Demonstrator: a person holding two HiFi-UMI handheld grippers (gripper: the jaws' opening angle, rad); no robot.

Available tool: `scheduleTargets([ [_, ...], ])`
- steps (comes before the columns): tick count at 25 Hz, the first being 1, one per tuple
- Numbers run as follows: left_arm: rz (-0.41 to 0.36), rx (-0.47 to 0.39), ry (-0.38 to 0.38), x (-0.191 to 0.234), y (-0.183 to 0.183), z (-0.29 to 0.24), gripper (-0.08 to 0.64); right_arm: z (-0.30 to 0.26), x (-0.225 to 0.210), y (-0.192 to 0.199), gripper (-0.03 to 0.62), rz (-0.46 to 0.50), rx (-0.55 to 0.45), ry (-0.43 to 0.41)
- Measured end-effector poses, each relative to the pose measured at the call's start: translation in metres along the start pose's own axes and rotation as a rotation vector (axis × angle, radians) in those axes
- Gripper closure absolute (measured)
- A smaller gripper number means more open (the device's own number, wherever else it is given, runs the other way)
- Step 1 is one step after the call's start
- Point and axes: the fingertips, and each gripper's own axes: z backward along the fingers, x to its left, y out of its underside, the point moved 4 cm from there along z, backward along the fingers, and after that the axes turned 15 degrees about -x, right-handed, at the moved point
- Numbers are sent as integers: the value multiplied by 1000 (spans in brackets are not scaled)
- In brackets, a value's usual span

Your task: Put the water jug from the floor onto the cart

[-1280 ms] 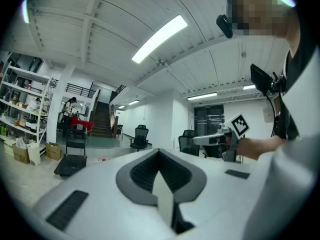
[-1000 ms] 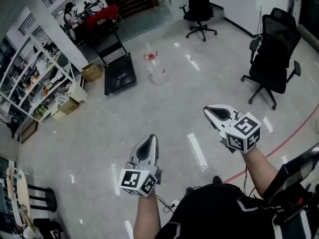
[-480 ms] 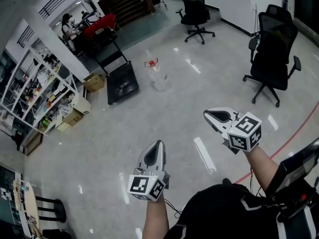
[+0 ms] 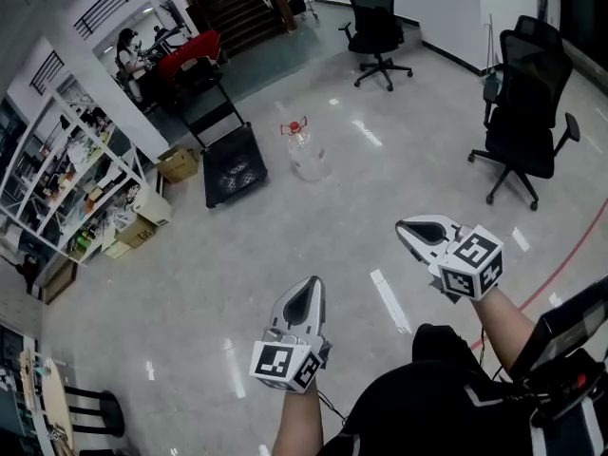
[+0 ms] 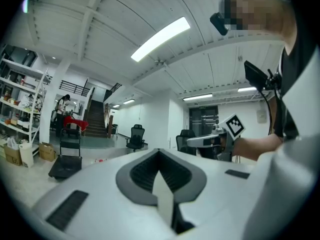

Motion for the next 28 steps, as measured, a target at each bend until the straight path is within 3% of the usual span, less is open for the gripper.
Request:
scheduleTargets([
  [6,-8,11,-32,52,14,-57,558,-60,-46,-1,589,-21,-26,-39],
  [15,-29,54,-73,135,18,-205,558,-176,-162,-11,589,-28,-47,-151],
  [20,-59,79,-103,170,26,-270,558,-220,-233,-10,589,-41,-64,-134],
  [28,-47,89,-120,227,47,-338,558,-284,-301,1,589,-57,-56,-105],
])
